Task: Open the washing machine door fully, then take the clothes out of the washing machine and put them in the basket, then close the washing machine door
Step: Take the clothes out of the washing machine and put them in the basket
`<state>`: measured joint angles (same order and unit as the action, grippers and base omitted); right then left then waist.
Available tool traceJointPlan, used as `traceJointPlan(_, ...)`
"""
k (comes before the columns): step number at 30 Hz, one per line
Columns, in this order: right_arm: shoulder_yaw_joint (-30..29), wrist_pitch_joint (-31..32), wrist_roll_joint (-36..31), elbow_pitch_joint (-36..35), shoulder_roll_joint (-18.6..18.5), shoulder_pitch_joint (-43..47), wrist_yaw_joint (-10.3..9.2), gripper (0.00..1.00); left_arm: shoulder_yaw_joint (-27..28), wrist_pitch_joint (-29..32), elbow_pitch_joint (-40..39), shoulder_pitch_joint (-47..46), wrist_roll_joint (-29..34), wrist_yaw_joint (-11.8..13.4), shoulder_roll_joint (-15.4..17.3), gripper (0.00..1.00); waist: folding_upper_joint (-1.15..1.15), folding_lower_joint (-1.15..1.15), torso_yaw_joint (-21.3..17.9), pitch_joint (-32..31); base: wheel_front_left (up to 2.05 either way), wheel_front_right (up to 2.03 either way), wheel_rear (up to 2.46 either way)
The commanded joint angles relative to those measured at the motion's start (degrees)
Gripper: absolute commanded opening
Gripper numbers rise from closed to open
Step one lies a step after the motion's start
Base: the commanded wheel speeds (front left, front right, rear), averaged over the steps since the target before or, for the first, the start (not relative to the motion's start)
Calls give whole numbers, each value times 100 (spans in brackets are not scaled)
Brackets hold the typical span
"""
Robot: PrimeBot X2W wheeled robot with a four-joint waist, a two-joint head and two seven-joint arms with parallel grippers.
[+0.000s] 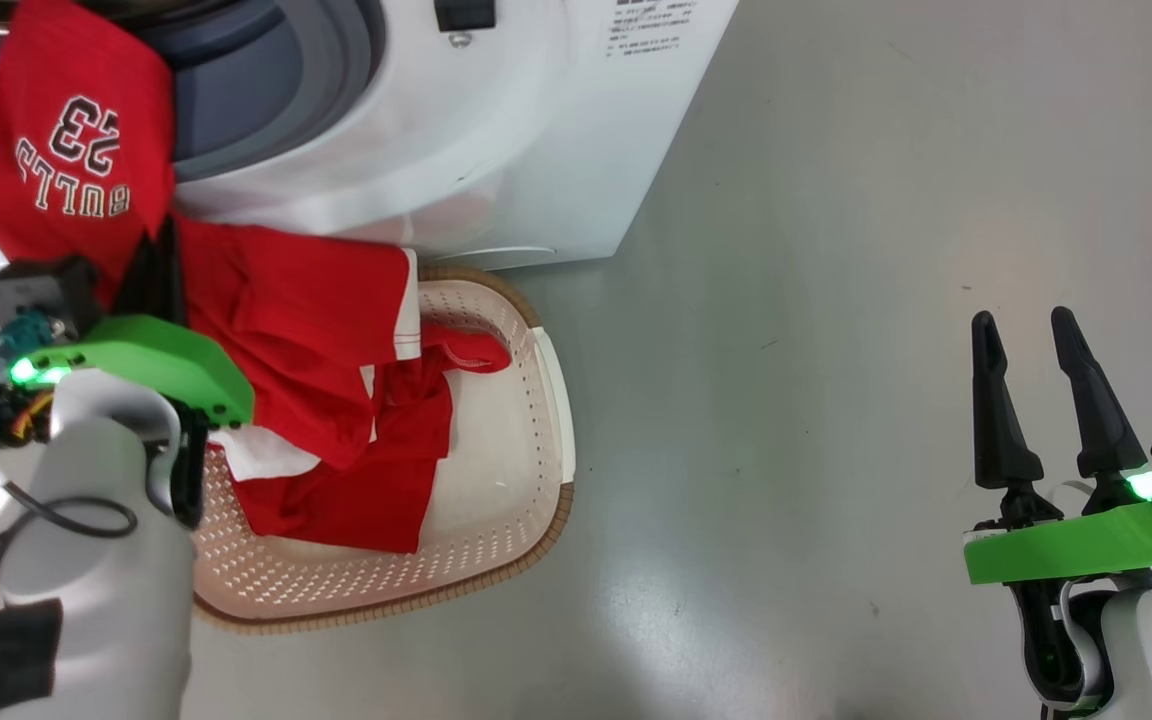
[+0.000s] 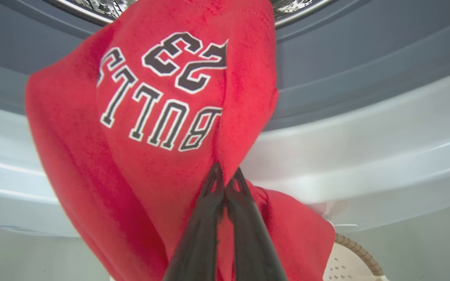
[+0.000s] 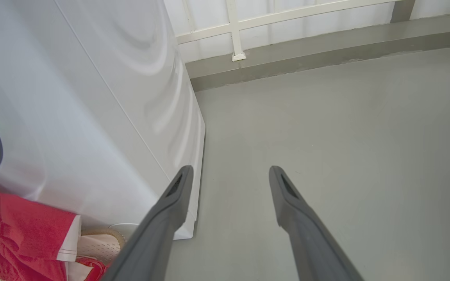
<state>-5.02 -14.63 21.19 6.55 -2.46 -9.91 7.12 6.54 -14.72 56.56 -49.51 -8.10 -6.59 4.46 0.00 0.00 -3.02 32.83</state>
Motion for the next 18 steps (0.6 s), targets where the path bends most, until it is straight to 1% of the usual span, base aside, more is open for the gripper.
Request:
traceJointPlan(1,96,-37,28,-122,-42,-15,36,100,107,-28,-118,219,46,-29,167,0,0,0,10,-14,0,0,0)
traceJointPlan(13,29,-37,-14,-150,-42,-12,36,100,-331,-28,120,954,-15,-86,-98,0,0,0,201,-2,0,0,0)
traceJointPlan(18,27,-37,-37,-153,-42,-16,36,100,-675,-28,377,1124,-170,-88,-141,0,0,0,227,-7,0,0,0)
